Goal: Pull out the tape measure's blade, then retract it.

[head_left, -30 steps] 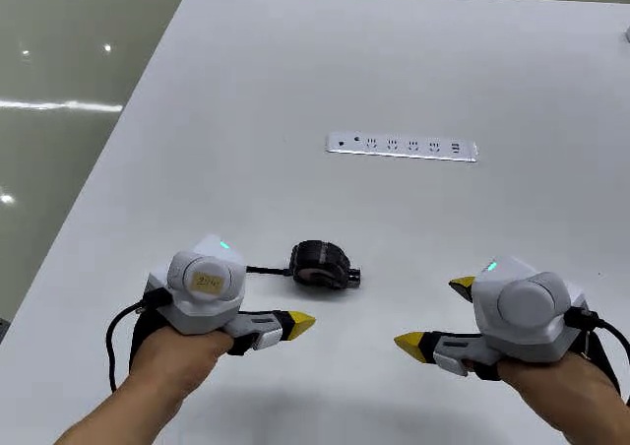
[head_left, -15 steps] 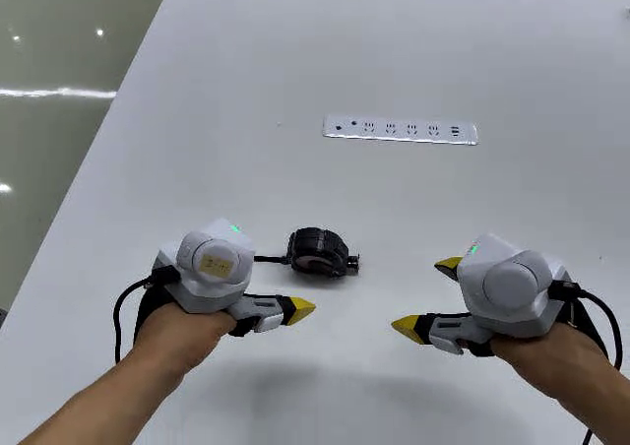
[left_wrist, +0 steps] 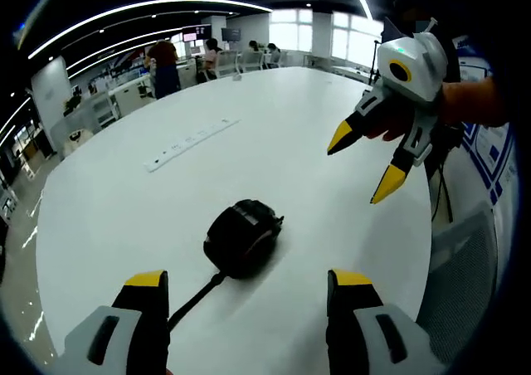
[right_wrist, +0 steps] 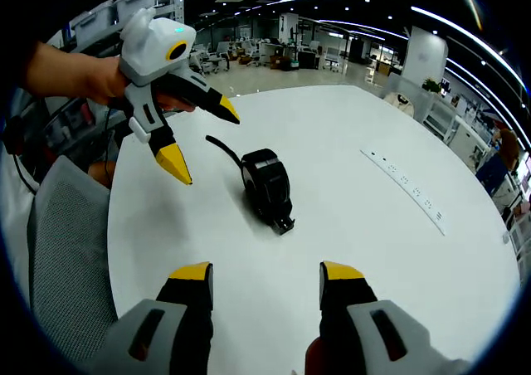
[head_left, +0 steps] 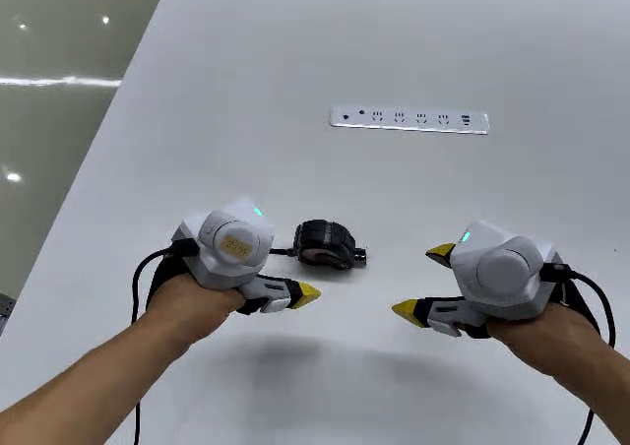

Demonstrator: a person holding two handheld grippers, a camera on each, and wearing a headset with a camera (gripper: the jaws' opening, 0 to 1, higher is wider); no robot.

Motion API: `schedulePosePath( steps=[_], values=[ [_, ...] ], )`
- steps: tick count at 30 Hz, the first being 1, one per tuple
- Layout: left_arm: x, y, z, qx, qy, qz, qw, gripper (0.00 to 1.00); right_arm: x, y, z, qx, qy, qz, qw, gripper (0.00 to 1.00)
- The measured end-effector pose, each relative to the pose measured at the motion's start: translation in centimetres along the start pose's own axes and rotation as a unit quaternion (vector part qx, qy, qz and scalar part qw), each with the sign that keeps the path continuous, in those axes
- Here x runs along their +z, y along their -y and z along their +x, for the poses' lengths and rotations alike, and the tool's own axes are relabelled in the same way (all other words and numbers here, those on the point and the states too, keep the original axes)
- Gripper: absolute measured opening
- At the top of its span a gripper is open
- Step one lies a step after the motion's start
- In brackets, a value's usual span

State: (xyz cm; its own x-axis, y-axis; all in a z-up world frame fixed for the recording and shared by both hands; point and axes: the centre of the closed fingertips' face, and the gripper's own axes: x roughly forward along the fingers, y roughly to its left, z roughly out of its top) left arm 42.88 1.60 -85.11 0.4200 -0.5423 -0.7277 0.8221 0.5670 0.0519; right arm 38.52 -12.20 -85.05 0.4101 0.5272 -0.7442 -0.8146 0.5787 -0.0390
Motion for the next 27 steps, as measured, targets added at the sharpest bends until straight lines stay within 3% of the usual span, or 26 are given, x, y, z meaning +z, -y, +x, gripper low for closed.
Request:
schedulePosePath(
  steps=[12, 27],
  values=[
    [0.3, -0.1, 1.2, -0.013, -0.018, 0.063, 0.9977, 0.72, -0.3, 0.4, 1.4, 0.017, -0.006, -0.036, 0.9992, 0.48],
    [0.7, -0.6, 2.6, -0.030, -0.024, 0.105, 0.9937, 0.67, -0.1, 1.0, 3.6, 0.038, -0.014, -0.070, 0.9967, 0.45]
  ],
)
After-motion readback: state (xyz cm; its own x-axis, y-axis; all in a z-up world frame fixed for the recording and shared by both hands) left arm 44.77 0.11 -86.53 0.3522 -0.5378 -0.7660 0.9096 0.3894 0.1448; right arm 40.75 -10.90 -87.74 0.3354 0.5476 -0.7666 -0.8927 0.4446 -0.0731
